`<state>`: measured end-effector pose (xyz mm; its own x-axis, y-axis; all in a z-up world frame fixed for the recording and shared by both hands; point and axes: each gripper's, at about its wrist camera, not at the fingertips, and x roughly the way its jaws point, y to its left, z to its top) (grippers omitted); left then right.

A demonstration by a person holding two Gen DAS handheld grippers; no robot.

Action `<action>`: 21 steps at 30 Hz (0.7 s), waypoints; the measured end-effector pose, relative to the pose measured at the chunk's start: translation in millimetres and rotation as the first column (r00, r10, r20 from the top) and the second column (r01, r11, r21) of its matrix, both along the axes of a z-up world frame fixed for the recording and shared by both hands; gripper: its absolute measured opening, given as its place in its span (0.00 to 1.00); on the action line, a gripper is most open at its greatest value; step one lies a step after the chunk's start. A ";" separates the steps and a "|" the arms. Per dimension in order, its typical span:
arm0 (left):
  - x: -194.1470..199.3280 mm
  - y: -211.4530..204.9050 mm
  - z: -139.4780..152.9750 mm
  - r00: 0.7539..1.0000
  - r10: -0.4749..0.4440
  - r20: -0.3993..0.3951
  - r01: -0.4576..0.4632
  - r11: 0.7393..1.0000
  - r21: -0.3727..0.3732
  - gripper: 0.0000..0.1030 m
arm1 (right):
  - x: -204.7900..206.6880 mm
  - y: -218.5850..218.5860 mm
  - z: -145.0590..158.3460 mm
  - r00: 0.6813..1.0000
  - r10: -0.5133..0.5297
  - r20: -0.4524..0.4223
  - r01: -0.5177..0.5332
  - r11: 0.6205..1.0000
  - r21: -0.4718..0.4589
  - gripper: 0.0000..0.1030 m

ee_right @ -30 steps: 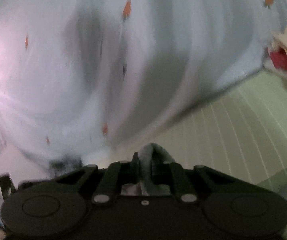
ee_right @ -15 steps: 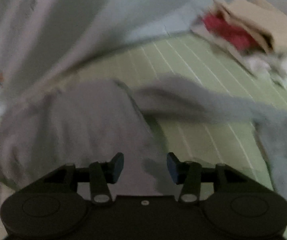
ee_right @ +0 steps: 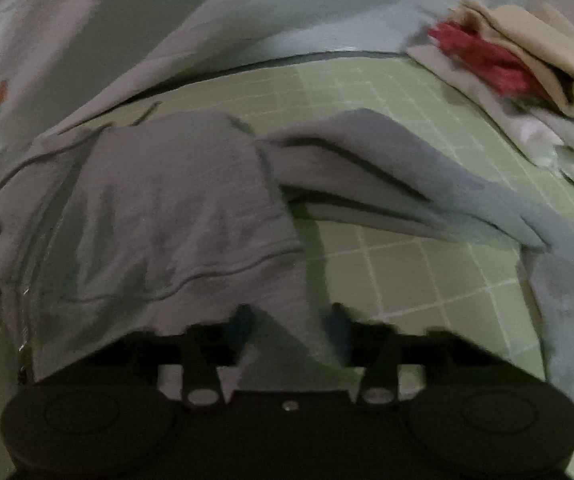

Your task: Fold clothes

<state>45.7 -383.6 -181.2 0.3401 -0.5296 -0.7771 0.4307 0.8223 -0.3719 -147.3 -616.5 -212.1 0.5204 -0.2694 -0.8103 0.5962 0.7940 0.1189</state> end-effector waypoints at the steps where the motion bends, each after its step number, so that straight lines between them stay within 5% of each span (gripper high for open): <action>1: -3.7 3.4 2.8 1.000 -0.001 0.005 0.001 1.000 0.012 0.24 | -0.5 0.7 0.7 1.000 0.016 0.004 -0.016 1.000 0.004 0.12; 9: -27.6 50.3 43.0 0.993 0.106 0.041 -0.104 0.993 -0.049 0.10 | -27.9 16.5 26.1 0.994 -0.009 0.109 0.004 0.999 0.040 0.05; 16: -67.1 93.6 100.0 0.966 0.224 0.126 -0.211 0.971 -0.110 0.09 | -70.1 59.9 77.7 0.964 0.108 0.243 -0.108 0.994 -0.015 0.05; 21: -104.1 131.3 105.9 0.948 0.295 0.119 -0.287 0.955 -0.080 0.09 | -94.7 96.7 88.2 0.945 0.218 0.243 -0.212 0.976 -0.053 0.05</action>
<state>-58.4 -252.3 -75.3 0.5807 -0.4379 -0.6863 0.2235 0.8964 -0.3829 -241.9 -519.8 -123.9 0.7506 -0.1481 -0.6439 0.3659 0.9046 0.2185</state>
